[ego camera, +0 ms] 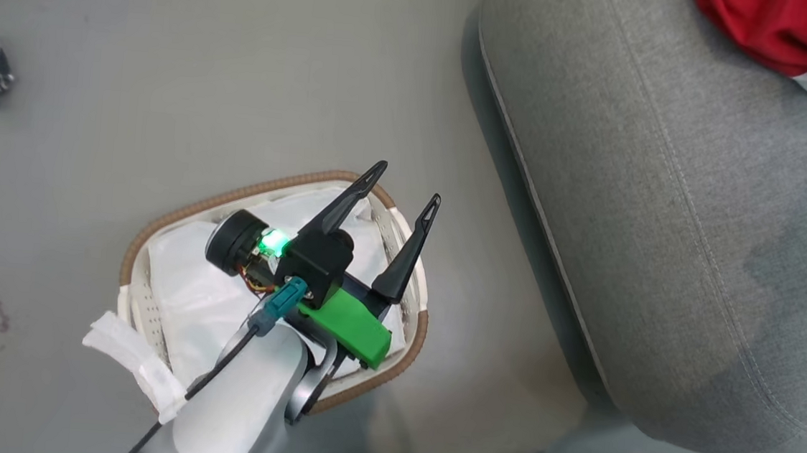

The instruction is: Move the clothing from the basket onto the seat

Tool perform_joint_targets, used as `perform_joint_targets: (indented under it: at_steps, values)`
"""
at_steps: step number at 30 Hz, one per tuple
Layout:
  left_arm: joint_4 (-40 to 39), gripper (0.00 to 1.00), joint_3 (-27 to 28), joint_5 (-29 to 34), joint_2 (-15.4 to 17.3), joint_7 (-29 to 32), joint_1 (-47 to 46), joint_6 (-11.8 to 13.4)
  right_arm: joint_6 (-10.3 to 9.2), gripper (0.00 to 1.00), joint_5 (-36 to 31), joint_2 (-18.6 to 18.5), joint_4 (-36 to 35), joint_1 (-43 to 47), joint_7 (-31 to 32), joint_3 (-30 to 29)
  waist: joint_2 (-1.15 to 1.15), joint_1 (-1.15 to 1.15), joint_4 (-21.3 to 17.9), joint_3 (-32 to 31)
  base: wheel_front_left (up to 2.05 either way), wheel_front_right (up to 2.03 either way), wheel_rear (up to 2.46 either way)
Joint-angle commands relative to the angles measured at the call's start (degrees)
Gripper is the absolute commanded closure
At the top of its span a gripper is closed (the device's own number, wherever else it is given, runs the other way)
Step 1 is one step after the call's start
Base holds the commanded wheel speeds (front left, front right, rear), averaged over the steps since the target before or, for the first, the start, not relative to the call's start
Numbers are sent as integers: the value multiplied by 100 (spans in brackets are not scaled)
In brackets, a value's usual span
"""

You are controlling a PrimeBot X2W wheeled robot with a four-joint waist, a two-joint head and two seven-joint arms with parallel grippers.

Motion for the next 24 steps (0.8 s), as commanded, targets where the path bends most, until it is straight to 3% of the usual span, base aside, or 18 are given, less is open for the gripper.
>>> perform_joint_targets:
  at_steps: [1, 8, 14, 24]
  values:
    - [-61, 0, 81, -92, -40, -19, 151, -19, -8, 0, -35, -92, -47, 111, -13, 57, 0, 0, 177, -539, 0, 0, 0]
    - [-182, 0, 455, -293, -169, -18, 632, -43, -8, 0, -17, -392, -127, 182, -12, 468, 0, 0, 494, -1321, 0, 0, 0]
    - [-226, 0, 936, -447, -213, -12, 1050, -13, -8, 0, 27, -394, -145, 170, -12, 790, 0, 0, 855, -1854, 0, 0, 0]
    - [-64, 0, 1972, -494, -224, -12, 1626, 123, -8, 0, 116, 425, -258, 494, -12, 1093, 0, 0, 1434, -2350, 0, 0, 0]
